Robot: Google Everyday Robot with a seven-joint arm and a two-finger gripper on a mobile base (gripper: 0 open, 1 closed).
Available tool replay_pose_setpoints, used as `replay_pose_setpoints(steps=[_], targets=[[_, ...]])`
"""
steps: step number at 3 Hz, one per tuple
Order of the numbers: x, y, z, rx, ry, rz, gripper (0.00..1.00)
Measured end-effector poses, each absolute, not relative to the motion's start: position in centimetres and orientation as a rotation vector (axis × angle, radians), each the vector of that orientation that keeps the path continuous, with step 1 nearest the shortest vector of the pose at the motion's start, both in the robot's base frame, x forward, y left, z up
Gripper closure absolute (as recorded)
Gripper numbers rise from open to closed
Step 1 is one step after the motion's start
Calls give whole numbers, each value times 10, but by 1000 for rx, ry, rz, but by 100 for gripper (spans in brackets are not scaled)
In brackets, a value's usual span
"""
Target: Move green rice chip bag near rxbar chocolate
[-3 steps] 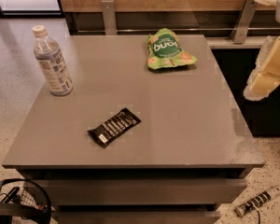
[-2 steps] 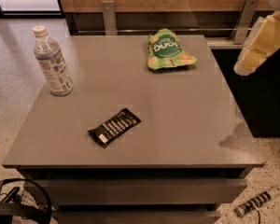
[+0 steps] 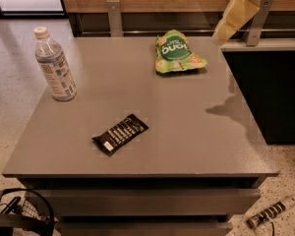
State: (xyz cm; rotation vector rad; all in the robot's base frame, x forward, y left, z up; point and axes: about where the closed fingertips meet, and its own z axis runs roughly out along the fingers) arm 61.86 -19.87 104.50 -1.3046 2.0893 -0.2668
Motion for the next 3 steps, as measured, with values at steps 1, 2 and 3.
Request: replay_pose_setpoints(steps=[1, 2, 3], targets=[[661, -182, 1028, -1226, 2045, -166, 0], [688, -170, 995, -1116, 2030, -32, 0], [709, -167, 975, -1069, 2005, 16, 0]])
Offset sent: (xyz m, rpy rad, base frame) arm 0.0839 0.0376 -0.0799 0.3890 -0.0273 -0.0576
